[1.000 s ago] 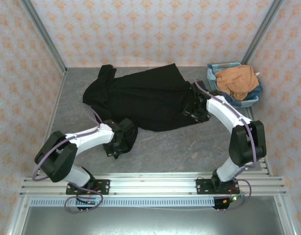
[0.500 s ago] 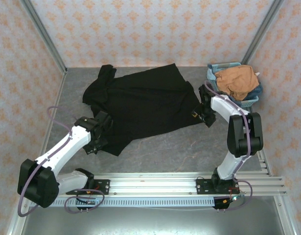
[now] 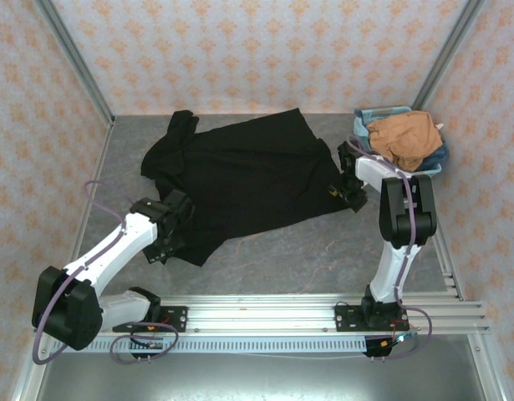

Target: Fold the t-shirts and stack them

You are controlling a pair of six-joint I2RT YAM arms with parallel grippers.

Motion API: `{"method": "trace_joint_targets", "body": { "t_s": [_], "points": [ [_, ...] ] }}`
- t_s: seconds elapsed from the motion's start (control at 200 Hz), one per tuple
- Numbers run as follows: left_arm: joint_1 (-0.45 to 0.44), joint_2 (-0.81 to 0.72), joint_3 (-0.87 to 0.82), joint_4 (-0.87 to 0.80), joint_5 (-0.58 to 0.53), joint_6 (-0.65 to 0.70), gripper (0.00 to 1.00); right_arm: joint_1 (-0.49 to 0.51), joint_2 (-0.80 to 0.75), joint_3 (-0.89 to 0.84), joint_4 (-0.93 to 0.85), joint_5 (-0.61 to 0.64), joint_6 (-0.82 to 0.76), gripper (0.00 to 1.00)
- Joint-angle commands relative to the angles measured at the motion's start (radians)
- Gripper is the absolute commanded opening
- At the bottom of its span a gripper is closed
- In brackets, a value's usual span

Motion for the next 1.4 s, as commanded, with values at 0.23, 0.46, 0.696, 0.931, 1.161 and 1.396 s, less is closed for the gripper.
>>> {"method": "trace_joint_targets", "body": {
  "t_s": [0.23, 0.46, 0.696, 0.931, 1.161, 1.396],
  "points": [
    [0.014, 0.013, 0.074, 0.005, -0.034, -0.006, 0.00, -0.005, 0.039, 0.008, 0.051, 0.003, -0.037, 0.13],
    [0.020, -0.009, 0.121, 0.028, -0.023, -0.004, 0.00, 0.030, -0.158, 0.012, 0.022, 0.035, -0.039, 0.00],
    [0.020, -0.065, 0.328, -0.007, -0.110, 0.019, 0.00, 0.082, -0.316, 0.150, -0.059, 0.048, -0.041, 0.00],
    [0.020, -0.282, 0.531, 0.032, -0.333, 0.020, 0.00, 0.138, -0.577, 0.166, -0.045, 0.068, -0.049, 0.00],
    [0.020, -0.453, 0.693, 0.073, -0.502, 0.043, 0.00, 0.174, -0.926, 0.001, 0.037, -0.099, -0.058, 0.00],
    [0.020, -0.372, 0.812, 0.182, -0.502, 0.109, 0.00, 0.175, -0.983, 0.023, 0.039, -0.121, -0.035, 0.00]
  ]
}}
